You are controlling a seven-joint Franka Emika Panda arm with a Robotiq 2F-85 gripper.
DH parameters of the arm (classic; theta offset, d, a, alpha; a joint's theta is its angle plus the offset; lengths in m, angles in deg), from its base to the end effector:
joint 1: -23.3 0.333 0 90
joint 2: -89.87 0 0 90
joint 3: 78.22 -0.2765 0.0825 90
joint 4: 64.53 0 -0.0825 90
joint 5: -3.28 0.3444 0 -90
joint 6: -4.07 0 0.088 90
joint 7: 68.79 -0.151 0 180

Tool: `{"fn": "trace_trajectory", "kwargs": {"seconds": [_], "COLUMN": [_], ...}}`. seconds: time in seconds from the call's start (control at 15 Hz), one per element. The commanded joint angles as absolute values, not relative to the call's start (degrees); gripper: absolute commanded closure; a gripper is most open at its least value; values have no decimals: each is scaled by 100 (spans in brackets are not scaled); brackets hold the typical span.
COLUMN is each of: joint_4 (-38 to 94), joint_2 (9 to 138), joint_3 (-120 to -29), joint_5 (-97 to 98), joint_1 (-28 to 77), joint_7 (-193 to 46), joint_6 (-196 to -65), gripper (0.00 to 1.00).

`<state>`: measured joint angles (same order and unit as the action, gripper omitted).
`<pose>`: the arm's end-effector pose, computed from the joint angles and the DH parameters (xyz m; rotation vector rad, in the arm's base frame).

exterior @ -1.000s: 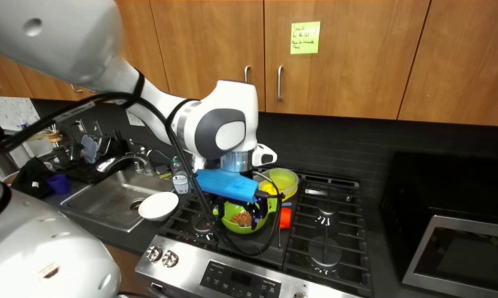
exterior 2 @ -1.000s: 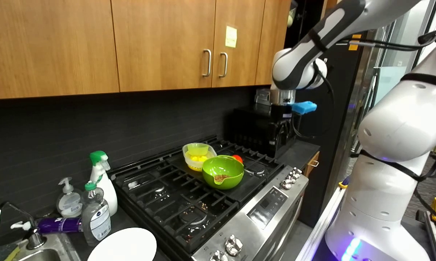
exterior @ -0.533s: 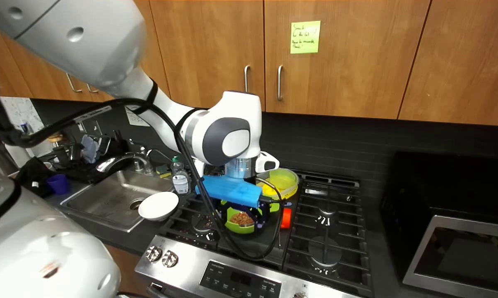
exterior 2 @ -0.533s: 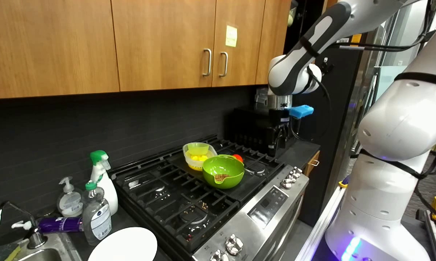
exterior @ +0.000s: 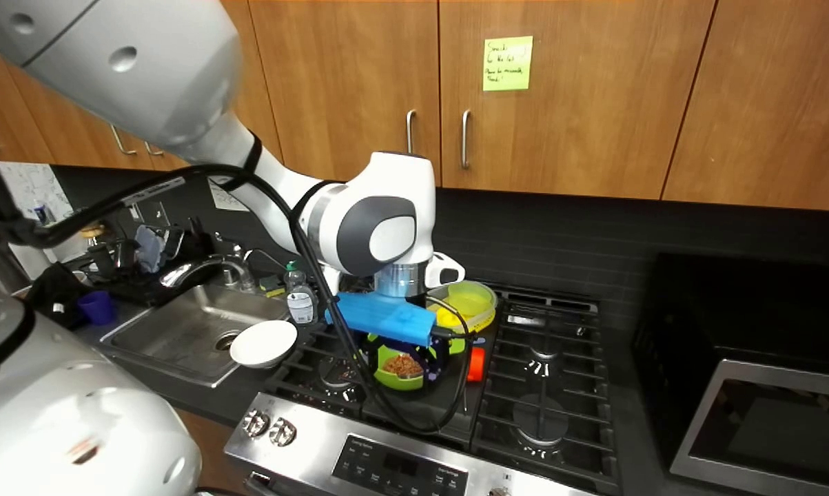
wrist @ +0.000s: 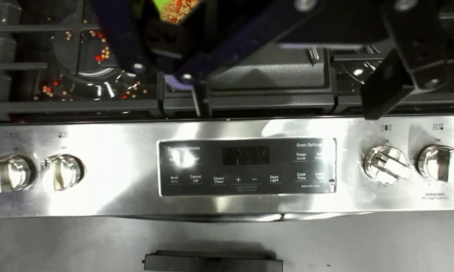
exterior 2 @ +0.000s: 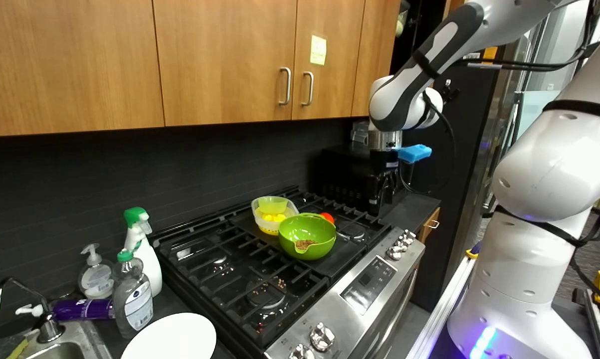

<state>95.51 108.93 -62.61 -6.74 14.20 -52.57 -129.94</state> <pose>0.3082 -0.1368 0.2413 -3.1196 -0.0025 0.2019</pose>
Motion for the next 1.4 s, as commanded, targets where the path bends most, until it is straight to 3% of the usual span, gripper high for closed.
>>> {"fn": "trace_trajectory", "kwargs": {"seconds": [0.0, 0.4, 0.93, 1.33], "joint_4": [9514, 9477, 9530, 9491], "joint_2": [10820, 10174, 8803, 8657], "joint_3": [-6357, -6264, -6168, -6954], "joint_5": [-616, -422, 331, 3413], "joint_1": [1341, 1400, 1343, 963], "joint_7": [-5239, -5036, -4020, -1344], "joint_6": [-13028, -13901, -16028, -16741], "gripper": [0, 0, 0, 0]}}
